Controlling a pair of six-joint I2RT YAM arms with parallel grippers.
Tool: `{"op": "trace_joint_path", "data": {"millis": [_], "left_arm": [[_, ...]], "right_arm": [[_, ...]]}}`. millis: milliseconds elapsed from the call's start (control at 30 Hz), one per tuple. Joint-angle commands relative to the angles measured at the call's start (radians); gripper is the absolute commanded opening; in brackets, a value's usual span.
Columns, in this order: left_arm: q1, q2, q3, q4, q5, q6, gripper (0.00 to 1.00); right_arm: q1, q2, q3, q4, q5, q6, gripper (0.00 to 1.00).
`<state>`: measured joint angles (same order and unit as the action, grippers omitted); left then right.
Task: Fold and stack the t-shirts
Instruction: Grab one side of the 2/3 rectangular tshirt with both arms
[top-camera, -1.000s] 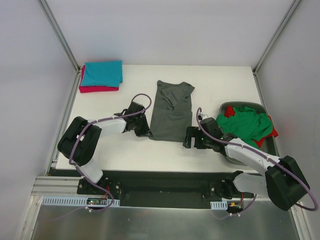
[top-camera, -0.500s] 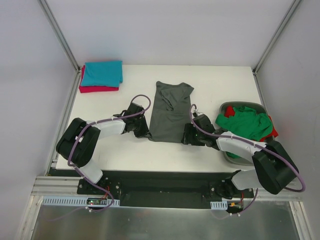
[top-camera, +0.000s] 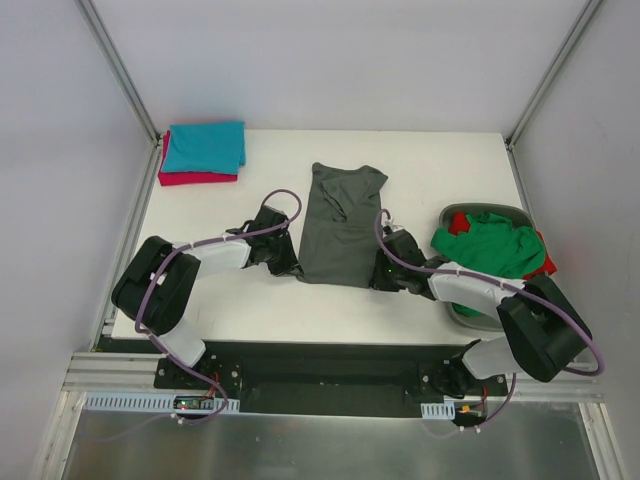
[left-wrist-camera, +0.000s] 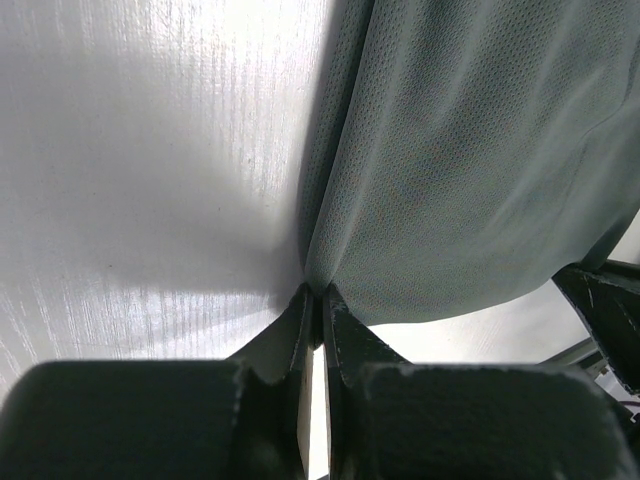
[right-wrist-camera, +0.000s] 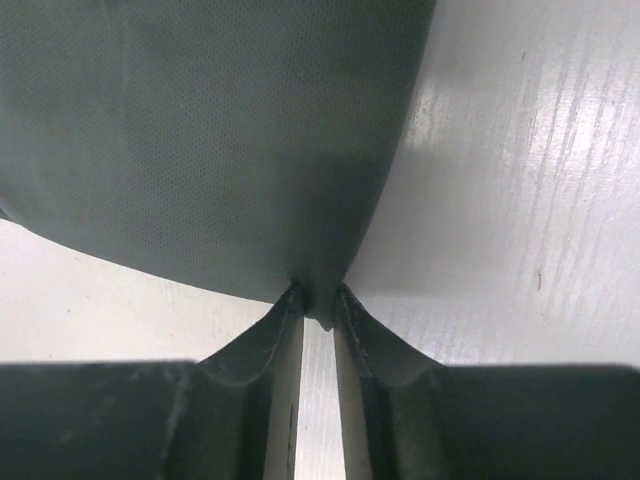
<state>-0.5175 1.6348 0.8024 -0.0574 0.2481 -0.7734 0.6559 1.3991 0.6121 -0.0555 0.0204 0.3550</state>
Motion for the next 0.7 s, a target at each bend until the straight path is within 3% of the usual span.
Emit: {"op": "trace_joint_path", "data": {"millis": [0,133,300,433,667], "left_arm": [[-0.006,-0.018,-0.028,-0.07,-0.061,0.02,0.0],[-0.007,-0.038,-0.04,-0.071,-0.046,0.023,0.0],[-0.009,-0.151,-0.115,-0.085,-0.009,0.023,0.0],[-0.019,-0.292,-0.198,-0.136,0.069,0.01,0.0],[-0.033,-0.674,-0.253,-0.373,0.062,-0.003,0.0]], "right_arm": [[0.007,0.034,0.02,-0.014,0.043,-0.028,0.17],[0.023,0.025,0.009,-0.003,0.021,-0.05,0.01],[0.06,-0.075,-0.037,-0.023,-0.1,-0.076,0.01],[0.12,-0.244,-0.087,-0.087,-0.258,-0.024,0.01],[0.241,-0.446,-0.005,-0.381,-0.503,0.029,0.01]]}}
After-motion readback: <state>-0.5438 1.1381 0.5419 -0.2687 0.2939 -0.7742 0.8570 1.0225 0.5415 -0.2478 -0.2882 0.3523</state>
